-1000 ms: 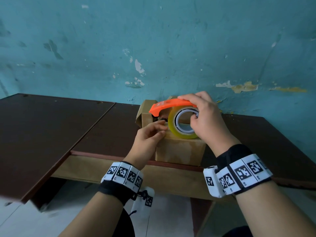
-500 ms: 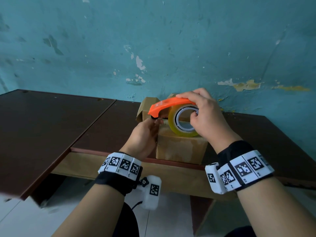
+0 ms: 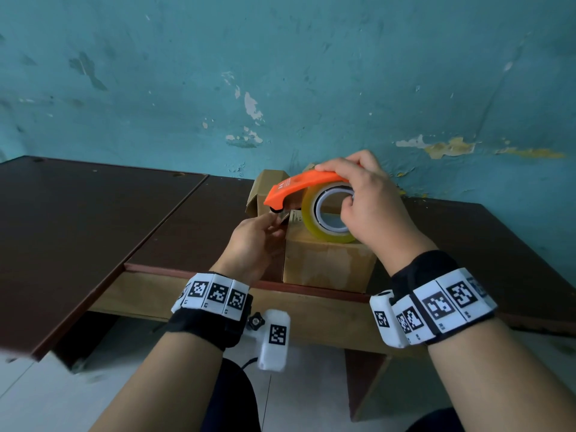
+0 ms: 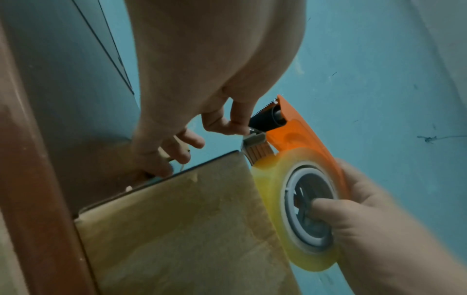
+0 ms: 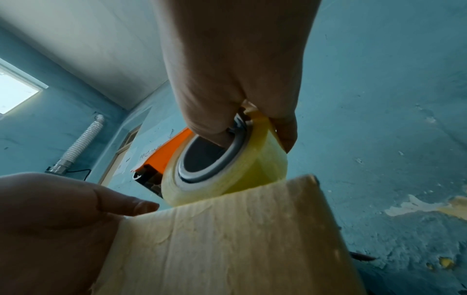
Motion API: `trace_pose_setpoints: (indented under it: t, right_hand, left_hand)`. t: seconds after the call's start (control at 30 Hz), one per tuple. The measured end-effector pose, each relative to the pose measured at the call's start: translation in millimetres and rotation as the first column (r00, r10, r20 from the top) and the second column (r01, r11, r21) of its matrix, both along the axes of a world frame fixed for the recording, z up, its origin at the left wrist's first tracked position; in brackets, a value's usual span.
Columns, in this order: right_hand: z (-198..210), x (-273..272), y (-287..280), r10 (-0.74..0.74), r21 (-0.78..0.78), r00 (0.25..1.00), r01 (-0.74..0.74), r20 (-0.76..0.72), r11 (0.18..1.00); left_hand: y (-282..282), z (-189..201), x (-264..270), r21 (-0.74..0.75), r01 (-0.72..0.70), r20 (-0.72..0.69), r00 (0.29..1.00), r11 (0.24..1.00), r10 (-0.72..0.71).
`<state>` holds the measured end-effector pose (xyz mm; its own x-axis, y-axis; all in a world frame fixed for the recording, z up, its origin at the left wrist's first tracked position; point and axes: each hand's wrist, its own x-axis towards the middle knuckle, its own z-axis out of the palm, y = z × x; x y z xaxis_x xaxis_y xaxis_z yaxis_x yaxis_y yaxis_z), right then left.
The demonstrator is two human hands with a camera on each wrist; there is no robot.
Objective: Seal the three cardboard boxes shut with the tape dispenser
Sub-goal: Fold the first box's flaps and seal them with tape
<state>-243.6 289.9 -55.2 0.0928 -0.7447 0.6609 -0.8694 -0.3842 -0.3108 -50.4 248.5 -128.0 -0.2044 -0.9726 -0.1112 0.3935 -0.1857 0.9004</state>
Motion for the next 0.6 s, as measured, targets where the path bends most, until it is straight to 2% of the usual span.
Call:
trace_pose_setpoints:
  t: [0.1,0.23,0.47,0.6]
  right_hand:
    - [2.7,2.9,-3.6,0.007,0.027,0.999,-0.006,-0.036,1.0]
    - [4.6,3.0,-3.8,0.024,0.04,0.998,-0.022,-0.054,0.999]
    - [12.0,13.2,-6.4,-0.024,0.066,0.991,0.033,-0.129,0.997]
    - [15.8,17.9,-5.7,-0.041,0.084,0.988,0.054,-0.152,0.995]
  left_hand:
    - [-1.4,-4.7,2.4,-0.005,-0.03,0.166,0.986,1.0,0.03]
    - [1.6,-3.3,0.0,-0.015,-0.038,0.256,0.966,0.999,0.04]
    - [2.5,-7.7,-6.1,-0.001,-0.057,0.251,0.966,0.998,0.055]
    - [-0.3,-12.6,-11.3,-0.005,-0.172,0.276,0.947,0.985,0.167]
